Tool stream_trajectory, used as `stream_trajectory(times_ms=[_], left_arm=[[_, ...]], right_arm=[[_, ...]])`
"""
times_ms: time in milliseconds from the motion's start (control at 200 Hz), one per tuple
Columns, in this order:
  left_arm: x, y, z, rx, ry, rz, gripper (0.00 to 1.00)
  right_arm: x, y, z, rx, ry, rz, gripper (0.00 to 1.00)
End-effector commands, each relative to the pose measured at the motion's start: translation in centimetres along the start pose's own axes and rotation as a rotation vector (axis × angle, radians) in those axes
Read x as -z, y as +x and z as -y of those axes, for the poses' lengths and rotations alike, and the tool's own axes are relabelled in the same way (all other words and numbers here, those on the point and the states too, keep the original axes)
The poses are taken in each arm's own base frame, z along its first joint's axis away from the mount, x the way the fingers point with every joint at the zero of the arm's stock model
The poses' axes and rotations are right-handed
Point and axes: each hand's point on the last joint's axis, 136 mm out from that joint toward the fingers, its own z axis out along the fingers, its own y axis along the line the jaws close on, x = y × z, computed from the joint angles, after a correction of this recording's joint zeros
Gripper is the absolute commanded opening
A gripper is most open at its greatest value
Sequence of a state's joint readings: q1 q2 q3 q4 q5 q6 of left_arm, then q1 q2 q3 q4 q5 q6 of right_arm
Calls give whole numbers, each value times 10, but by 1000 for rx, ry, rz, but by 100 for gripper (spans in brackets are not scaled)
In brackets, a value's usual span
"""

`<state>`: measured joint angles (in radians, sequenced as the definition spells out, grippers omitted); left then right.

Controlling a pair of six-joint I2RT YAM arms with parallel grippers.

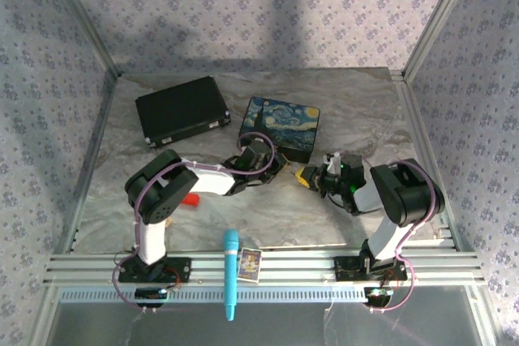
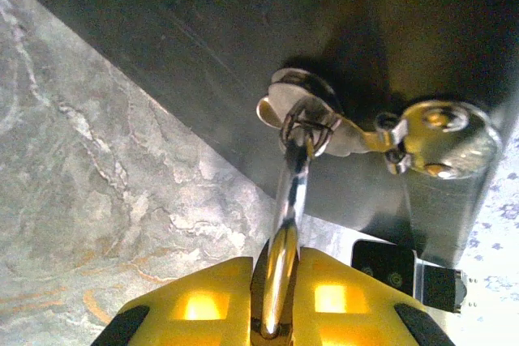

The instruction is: Unlock the padlock with the key

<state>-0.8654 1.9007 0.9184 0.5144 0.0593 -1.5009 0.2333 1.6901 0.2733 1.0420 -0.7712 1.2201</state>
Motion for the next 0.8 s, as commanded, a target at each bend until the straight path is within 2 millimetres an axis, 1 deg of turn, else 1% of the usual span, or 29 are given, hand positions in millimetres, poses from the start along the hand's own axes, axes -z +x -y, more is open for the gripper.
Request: stream_trajectory(times_ms=[0, 175, 200, 260, 315, 355, 405, 480, 650, 795], left_arm=[[11, -5, 8, 106, 19, 15, 3], [8, -2, 8, 216, 42, 0, 0], [9, -4, 12, 228, 67, 6, 0], [10, -4, 14, 255, 88, 15, 0], [12, -3, 19, 257, 102, 15, 0], [13, -2, 18, 268, 101, 16, 0], [14, -4, 21, 275, 113, 24, 0], [12, -4, 21, 270, 101, 20, 0], [8, 4, 24, 268, 96, 11, 0], [6, 3, 29, 263, 101, 9, 0]], right_arm=[[2, -10, -21, 54, -82, 41, 0], [1, -18, -22, 40, -93, 63, 0], [1, -18, -23, 36, -101, 62, 0], [0, -20, -23, 33, -109, 71, 0], [-2, -20, -22, 38, -96, 76, 0], [-2, -20, -20, 38, -90, 83, 0], [-3, -20, -22, 43, -99, 82, 0], [-2, -22, -25, 43, -109, 87, 0], [-5, -23, -25, 42, -114, 85, 0], [-8, -23, -28, 41, -135, 71, 0]])
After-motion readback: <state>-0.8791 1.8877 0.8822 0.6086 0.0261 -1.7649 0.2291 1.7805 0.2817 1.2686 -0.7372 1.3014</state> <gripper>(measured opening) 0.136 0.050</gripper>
